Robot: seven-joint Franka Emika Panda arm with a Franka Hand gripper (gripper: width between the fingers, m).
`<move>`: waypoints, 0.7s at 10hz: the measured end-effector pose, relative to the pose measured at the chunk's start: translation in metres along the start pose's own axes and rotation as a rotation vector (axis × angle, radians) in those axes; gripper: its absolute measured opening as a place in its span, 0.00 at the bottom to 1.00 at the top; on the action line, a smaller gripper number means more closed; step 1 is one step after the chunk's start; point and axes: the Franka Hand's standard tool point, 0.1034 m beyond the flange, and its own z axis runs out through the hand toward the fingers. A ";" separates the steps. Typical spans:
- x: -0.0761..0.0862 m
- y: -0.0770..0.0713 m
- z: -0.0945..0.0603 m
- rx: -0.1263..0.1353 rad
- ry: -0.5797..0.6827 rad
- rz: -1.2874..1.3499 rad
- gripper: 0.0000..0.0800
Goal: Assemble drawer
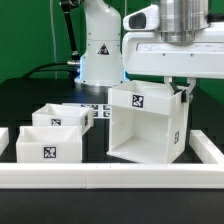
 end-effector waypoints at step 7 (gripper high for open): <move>0.003 -0.001 -0.001 0.034 -0.026 0.464 0.05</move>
Offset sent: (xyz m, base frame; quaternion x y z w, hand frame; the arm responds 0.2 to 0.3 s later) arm 0.0000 0.0000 0.0000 0.0000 0.0000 0.2571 0.9664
